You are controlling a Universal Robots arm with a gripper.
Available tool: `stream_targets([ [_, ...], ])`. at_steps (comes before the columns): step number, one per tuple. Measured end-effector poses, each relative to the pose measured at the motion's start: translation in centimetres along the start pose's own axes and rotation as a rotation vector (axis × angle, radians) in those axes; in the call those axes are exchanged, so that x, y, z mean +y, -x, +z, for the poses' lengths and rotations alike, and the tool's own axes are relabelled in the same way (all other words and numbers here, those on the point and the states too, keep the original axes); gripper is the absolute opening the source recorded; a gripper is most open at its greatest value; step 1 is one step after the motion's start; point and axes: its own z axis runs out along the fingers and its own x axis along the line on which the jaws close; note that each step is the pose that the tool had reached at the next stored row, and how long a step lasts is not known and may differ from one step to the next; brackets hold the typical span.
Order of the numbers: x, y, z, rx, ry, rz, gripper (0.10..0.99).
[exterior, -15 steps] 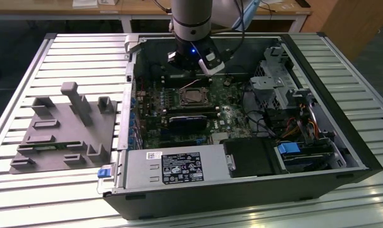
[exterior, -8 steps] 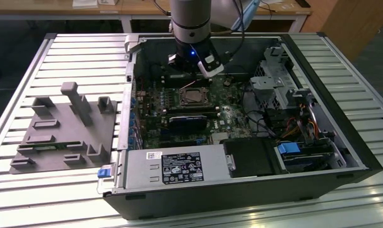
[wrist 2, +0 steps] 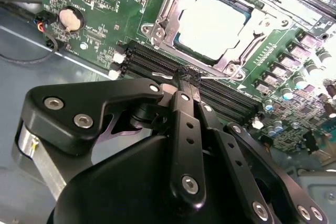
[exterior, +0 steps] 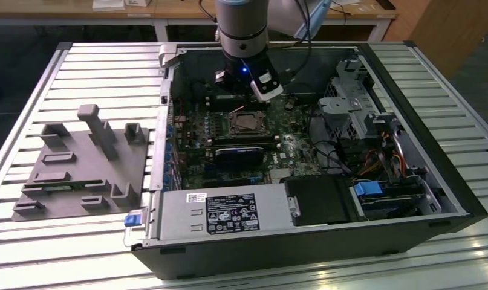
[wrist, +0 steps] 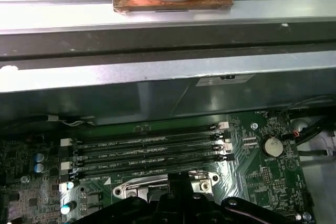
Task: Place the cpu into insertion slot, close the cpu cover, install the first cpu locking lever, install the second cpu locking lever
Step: 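Install the first cpu locking lever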
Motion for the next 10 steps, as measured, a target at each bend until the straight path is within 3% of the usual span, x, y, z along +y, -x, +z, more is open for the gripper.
stream_targets([
  [10, 0.3, -0.15, 0.84, -0.0047, -0.005, 0.009, 0.106],
])
